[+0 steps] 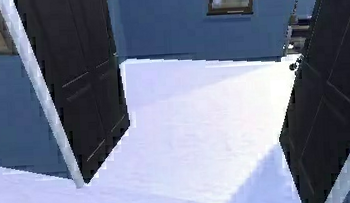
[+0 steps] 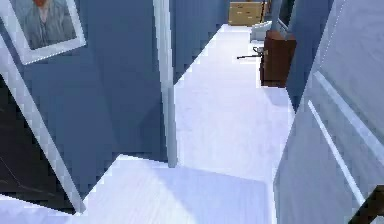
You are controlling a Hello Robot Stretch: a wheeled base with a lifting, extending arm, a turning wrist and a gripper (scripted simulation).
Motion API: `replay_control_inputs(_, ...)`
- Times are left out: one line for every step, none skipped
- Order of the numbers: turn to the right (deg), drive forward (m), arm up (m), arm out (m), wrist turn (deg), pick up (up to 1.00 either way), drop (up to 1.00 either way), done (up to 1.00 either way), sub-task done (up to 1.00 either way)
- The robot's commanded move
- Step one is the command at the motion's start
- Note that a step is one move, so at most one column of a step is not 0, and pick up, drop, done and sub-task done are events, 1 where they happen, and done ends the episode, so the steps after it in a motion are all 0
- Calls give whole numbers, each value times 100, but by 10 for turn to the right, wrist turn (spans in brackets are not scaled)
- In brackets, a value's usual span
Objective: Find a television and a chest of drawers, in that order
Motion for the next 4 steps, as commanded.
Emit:
replay_control_inputs(-450,0,0,0,0,0,0,0,0)
replay_control_inputs(-300,0,0,0,0,0,0,0,0)
replay_control_inputs(0,100,0,0,0,0,0,0,0)
replay_control_inputs(30,0,0,0,0,0,0,0,0)
